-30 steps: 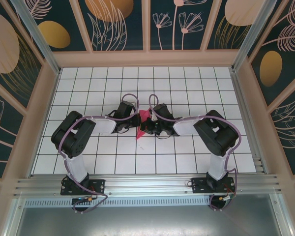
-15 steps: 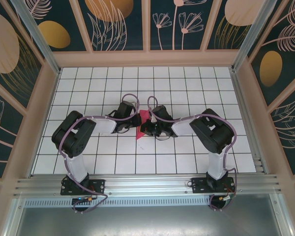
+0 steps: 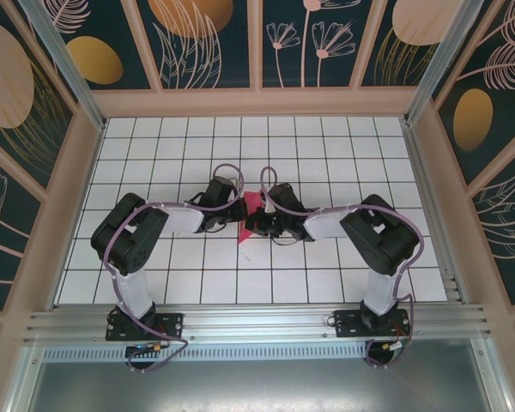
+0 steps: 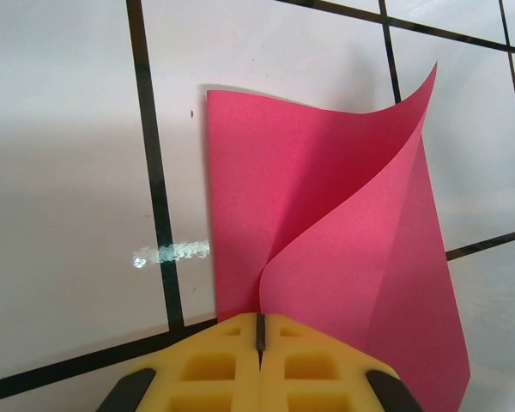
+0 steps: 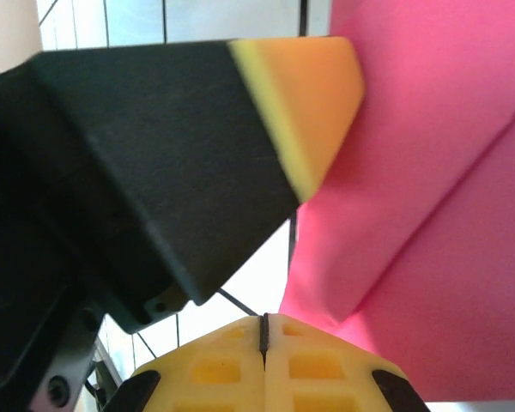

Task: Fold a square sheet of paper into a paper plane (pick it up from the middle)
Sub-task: Fourth fold the wing at the center of the table.

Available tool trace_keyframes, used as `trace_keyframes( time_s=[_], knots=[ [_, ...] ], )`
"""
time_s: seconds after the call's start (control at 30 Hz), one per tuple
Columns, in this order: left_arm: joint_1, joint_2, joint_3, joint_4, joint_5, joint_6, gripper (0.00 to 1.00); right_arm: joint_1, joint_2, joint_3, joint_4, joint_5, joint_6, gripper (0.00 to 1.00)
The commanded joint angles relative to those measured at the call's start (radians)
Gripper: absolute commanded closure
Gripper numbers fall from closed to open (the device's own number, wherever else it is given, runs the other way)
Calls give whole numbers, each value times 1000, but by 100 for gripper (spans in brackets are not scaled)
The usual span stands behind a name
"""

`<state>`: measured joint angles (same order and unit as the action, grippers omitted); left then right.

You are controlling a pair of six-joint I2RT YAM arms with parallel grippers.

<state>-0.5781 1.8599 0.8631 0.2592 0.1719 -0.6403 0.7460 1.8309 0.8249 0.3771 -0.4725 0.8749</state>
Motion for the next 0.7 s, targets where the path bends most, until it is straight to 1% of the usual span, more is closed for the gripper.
trace_keyframes(
  time_s=[0.0,0.2,0.27,0.43,0.53,0.67],
  knots=[
    [-4,54,-21,-59,-35,-12,100,21,3,-16,41,-18,19,96],
    [-4,52,-18,-61,-32,-12,100,31,59,10,34,-7,25,96],
    [-5,53,-16,-60,-31,-13,100,32,87,24,3,6,19,97],
    [-5,56,-19,-60,-32,-16,100,33,141,8,45,-14,31,97],
    [-4,55,-21,-61,-33,-15,100,34,129,10,22,-4,25,97],
    [-5,53,-22,-64,-38,-15,100,36,57,30,-52,21,-12,96]
  ],
)
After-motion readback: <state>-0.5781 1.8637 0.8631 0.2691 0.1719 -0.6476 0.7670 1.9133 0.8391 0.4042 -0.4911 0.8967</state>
